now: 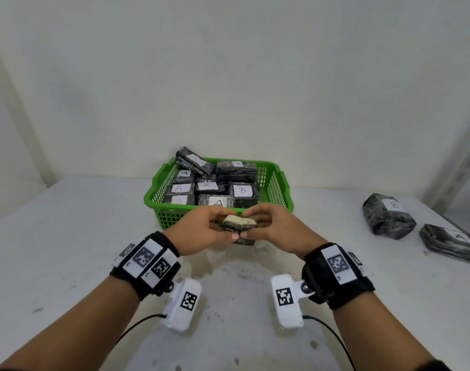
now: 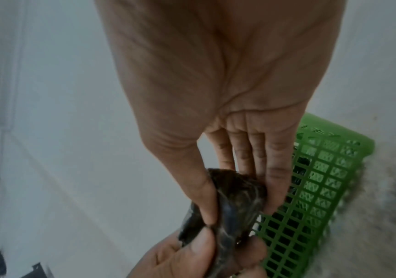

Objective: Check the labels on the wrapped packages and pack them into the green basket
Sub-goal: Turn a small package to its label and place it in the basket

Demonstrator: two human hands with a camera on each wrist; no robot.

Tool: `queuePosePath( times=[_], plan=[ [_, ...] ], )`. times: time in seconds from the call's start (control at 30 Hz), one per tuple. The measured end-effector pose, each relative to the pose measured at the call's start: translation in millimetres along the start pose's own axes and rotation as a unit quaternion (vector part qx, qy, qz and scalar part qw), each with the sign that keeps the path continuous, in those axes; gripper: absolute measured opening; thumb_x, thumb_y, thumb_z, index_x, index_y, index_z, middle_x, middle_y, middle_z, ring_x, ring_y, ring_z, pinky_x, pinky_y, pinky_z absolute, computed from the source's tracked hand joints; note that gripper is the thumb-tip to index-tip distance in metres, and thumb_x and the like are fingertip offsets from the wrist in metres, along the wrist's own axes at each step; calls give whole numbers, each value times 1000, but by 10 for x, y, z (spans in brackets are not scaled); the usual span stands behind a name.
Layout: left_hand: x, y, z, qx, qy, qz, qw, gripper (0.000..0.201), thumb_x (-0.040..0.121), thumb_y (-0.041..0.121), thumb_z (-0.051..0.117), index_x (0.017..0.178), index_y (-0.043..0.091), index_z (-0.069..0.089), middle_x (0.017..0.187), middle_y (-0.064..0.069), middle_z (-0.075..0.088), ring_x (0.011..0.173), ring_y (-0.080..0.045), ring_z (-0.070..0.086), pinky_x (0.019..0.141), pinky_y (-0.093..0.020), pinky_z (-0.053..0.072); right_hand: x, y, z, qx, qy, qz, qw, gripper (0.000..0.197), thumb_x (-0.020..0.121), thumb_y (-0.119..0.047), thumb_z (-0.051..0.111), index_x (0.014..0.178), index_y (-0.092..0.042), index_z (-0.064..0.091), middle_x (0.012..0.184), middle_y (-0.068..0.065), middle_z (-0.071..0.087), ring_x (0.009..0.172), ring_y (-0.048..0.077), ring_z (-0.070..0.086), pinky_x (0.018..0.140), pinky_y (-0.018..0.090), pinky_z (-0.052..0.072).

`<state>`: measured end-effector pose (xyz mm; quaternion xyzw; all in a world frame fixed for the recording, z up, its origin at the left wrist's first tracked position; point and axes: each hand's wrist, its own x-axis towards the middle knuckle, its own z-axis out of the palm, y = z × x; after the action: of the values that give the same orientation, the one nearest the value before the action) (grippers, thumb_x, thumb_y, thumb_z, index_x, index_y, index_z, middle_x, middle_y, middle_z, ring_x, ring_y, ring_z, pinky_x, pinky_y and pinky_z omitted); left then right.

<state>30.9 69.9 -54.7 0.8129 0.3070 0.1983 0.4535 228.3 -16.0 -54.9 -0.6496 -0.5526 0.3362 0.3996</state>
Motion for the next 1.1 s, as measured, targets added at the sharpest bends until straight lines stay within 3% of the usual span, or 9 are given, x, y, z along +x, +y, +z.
queuePosePath(
  times=[0.1,0.2,0.33,0.43,0.5,0.67,0.77,0.97,1.1],
  plan=[
    [30,47,36,-62,55,1,997,41,78,12,83,117,20,71,102,1,78,96,-14,74,91,-31,58,-18,20,-47,61,41,-7,997,37,82,-13,88,114,-14,70,110,7,79,105,25,76,98,41,60],
    [50,64,98,-124,76,-11,989,35,81,12,80,115,15,72,103,-3,77,95,-18,74,84,-37,62,-41,79,-22,85,73,-23,993,33,83,-15,88,113,-16,74,108,6,80,103,25,77,99,43,59],
    [67,35,187,-219,90,-15,971,34,83,7,76,117,11,70,107,-9,76,101,-24,73,92,-43,58,-39,145,3,131,111,-35,984,31,81,-19,89,110,-21,79,108,8,80,106,22,76,101,42,58],
    [75,2,272,-285,119,-18,951,32,84,1,73,116,5,70,106,-16,75,101,-29,73,93,-46,56,-68,148,15,163,128,-36,978,25,85,-13,85,108,-14,80,102,10,81,101,24,77,92,37,63],
    [70,-16,322,-281,136,-11,950,28,84,-2,72,112,2,71,103,-19,76,99,-32,73,89,-46,59,-105,160,34,173,122,-33,977,23,86,-9,83,109,-9,79,99,11,81,100,26,78,86,33,64],
    [25,-40,354,-281,142,-7,949,26,85,0,72,110,4,73,101,-18,76,98,-32,74,87,-45,60,-169,172,58,171,100,-32,980,33,82,-13,87,114,-16,79,105,5,81,105,20,77,97,40,60],
    [10,-14,361,-307,130,-5,943,29,84,2,73,113,6,71,105,-15,76,99,-30,74,87,-43,59,-191,158,23,185,106,-37,976,36,81,-4,87,114,-14,78,105,6,82,103,20,78,97,40,60],
    [-7,4,413,-289,128,0,949,24,85,-2,72,108,3,73,100,-18,76,96,-31,74,81,-39,62,-226,164,39,200,123,-35,972,28,83,1,83,110,-4,79,103,16,80,96,26,79,78,28,64],
    [-21,1,384,-303,112,-6,946,25,86,-1,71,111,-1,71,103,-20,75,97,-30,74,83,-41,62,-231,161,60,199,135,-40,970,21,84,-4,83,104,0,80,97,17,80,86,22,79,73,27,64]
  ],
)
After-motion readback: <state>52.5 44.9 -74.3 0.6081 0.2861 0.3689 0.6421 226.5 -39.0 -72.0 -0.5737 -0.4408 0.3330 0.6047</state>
